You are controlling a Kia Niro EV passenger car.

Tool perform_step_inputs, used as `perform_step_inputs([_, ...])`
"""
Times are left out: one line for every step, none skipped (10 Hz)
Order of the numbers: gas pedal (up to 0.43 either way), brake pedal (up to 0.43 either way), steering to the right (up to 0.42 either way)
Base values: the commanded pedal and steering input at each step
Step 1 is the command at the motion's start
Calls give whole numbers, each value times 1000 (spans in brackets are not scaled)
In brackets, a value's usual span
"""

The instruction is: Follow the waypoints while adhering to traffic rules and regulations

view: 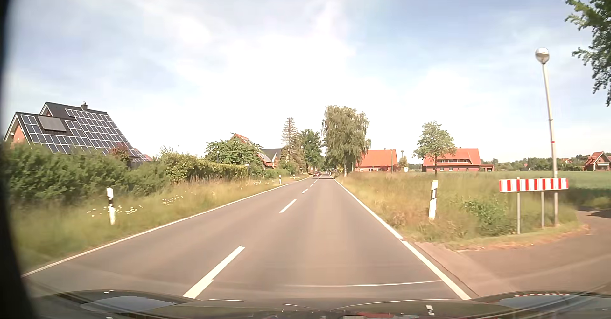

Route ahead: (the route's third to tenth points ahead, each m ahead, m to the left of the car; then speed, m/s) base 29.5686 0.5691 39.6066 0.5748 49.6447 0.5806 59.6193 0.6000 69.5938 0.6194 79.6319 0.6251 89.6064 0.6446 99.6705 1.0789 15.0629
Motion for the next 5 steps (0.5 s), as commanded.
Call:
perform_step_inputs([0, 232, -1])
perform_step_inputs([0, 232, -1])
perform_step_inputs([0, 232, -1])
perform_step_inputs([0, 232, -1])
perform_step_inputs([0, 220, -1])
